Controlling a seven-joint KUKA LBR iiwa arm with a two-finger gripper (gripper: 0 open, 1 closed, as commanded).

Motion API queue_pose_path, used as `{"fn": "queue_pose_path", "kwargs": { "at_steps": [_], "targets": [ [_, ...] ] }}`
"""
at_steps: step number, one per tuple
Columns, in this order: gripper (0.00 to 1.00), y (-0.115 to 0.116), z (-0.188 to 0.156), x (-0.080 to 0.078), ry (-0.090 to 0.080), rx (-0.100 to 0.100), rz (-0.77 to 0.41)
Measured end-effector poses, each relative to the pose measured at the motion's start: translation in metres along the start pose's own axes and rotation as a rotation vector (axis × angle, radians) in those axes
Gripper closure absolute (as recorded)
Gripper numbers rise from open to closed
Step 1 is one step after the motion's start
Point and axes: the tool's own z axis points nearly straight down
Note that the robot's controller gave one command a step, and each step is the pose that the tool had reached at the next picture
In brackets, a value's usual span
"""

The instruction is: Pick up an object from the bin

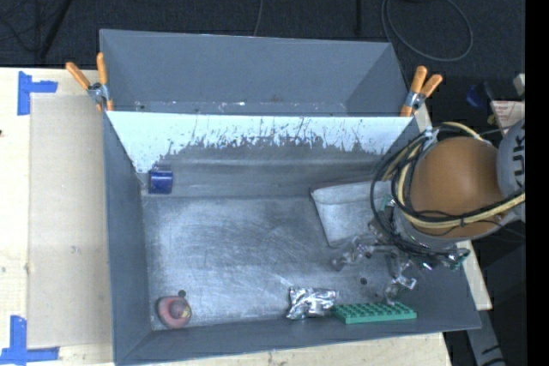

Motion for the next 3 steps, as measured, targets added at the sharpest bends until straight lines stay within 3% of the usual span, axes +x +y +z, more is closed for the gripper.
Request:
{"fn": "queue_pose_path", "kwargs": {
  "at_steps": [1,2,3],
  "targets": [
    [0.0,0.035,0.012,-0.028,-0.013,0.032,-0.15],
    [0.0,0.07,0.015,-0.049,-0.007,0.015,-0.519],
    [0.0,0.102,0.022,-0.084,0.001,0.0,-0.758]
  ]
}}
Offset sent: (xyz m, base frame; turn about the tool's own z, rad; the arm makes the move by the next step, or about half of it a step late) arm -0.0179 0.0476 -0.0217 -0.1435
